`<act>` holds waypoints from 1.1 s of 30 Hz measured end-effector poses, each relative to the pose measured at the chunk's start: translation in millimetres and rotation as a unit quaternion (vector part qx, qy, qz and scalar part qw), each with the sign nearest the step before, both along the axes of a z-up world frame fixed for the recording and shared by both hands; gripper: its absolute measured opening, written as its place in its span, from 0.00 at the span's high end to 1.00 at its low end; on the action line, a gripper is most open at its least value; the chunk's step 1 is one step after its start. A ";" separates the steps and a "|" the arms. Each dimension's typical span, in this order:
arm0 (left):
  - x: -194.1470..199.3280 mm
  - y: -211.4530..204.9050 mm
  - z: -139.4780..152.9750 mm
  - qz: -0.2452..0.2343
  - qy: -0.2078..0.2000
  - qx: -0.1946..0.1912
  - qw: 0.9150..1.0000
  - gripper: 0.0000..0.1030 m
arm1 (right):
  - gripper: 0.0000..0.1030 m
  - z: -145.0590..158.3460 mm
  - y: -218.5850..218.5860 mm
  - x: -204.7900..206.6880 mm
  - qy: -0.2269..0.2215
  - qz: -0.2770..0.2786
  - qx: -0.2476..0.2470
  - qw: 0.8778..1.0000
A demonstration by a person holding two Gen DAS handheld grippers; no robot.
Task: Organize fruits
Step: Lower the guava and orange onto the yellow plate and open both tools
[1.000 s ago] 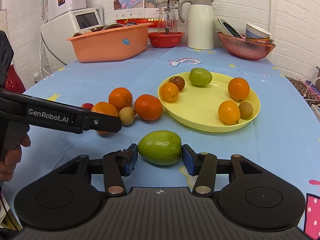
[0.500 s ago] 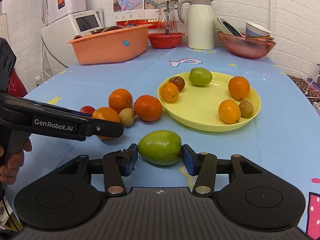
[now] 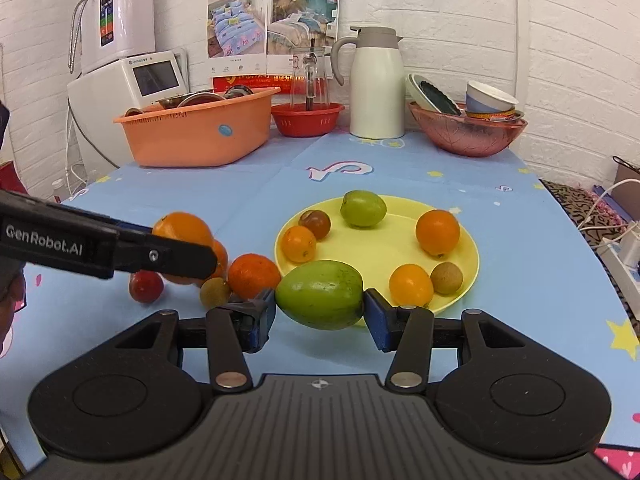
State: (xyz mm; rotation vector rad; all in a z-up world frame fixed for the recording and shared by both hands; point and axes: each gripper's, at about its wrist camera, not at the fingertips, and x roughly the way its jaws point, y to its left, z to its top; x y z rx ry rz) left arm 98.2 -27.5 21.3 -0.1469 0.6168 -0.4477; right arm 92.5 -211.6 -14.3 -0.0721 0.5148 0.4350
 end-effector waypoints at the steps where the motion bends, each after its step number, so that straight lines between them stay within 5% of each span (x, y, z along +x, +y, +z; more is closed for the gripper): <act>1: 7.3 -4.2 3.7 -0.005 -0.005 0.001 1.000 0.00 | 0.21 1.3 -0.3 2.3 -0.003 0.000 0.000 1.000; 7: 50.9 -25.4 11.7 -0.033 -0.011 0.006 0.999 0.00 | 0.21 2.5 4.3 19.5 -0.009 0.005 -0.006 1.000; 15: 96.2 -39.4 -12.3 -0.056 0.028 0.009 0.998 0.00 | 0.21 -7.6 12.4 43.2 0.011 0.018 -0.011 1.000; 33: 125.4 -39.6 -34.6 -0.065 0.059 0.012 0.996 0.00 | 0.21 -22.6 15.3 68.8 0.041 0.022 -0.015 0.999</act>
